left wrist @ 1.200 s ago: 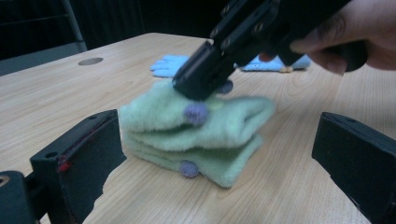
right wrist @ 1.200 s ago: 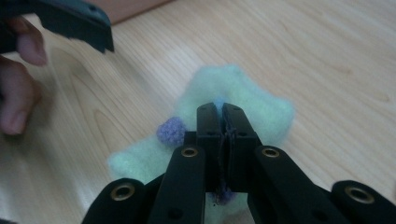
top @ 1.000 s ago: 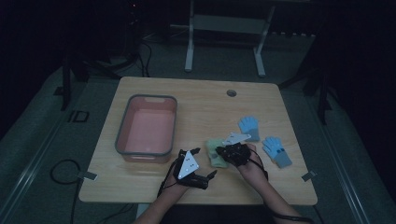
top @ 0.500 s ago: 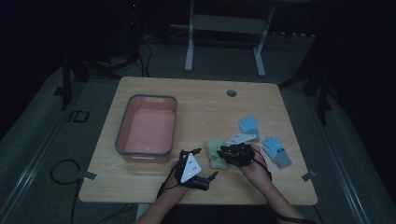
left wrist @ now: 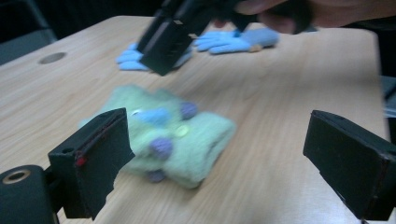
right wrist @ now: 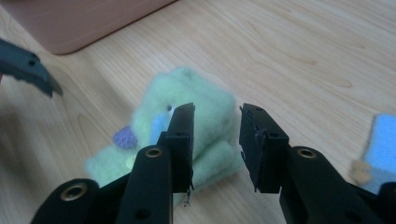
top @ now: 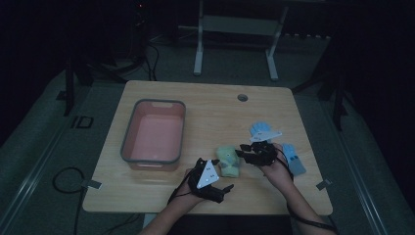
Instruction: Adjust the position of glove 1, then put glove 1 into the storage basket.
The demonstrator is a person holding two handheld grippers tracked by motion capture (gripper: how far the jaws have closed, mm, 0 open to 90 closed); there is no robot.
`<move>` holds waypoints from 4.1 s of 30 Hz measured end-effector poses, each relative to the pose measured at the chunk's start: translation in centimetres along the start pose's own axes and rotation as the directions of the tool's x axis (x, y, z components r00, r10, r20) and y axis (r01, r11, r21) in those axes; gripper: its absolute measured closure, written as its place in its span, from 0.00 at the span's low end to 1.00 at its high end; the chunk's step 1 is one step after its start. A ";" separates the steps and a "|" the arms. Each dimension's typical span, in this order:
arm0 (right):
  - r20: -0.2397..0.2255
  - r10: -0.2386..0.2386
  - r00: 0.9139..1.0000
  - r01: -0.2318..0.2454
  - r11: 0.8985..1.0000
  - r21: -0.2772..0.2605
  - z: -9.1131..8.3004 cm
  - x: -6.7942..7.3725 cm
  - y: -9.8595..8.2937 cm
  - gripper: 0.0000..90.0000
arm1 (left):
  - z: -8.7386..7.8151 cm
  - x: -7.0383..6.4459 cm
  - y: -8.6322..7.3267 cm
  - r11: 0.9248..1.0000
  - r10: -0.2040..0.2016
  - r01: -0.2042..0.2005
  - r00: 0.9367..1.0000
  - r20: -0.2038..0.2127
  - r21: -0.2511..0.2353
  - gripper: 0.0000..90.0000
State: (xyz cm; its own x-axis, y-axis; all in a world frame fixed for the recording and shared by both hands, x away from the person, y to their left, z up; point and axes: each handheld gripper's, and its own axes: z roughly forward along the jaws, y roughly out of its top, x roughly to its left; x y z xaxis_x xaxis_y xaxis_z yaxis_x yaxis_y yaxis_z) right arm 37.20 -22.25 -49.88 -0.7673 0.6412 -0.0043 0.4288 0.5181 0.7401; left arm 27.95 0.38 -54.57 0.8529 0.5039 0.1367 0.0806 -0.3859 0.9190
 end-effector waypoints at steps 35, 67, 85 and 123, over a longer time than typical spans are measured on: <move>-0.219 0.139 0.966 -0.103 0.980 0.169 6.3 -3.0 0.3 0.76 | 5.8 1.8 0.4 0.923 0.251 -0.267 0.964 0.090 0.278 0.68; -0.224 0.102 0.969 -0.090 0.994 0.061 2.7 -1.1 5.0 0.83 | 1.5 4.2 6.2 0.908 0.243 -0.272 0.961 0.129 0.320 0.83; -0.236 0.053 0.970 -0.051 0.999 0.014 2.4 0.4 10.5 0.83 | -2.4 7.0 8.8 0.896 0.277 -0.289 0.957 0.086 0.338 0.84; -0.339 -0.017 0.940 0.027 0.999 0.027 11.6 8.7 20.3 0.83 | -13.5 14.4 4.3 0.867 0.242 -0.211 0.970 -0.011 0.452 0.84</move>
State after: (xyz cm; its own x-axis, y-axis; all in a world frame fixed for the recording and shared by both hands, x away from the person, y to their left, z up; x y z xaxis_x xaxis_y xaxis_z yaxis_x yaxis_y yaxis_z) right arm 44.79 0.37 -42.73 -0.8906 0.4023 0.2120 0.4205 0.5507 0.7211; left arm 33.62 16.41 -43.65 0.8410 0.4042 0.3597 0.1227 -0.7899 0.6008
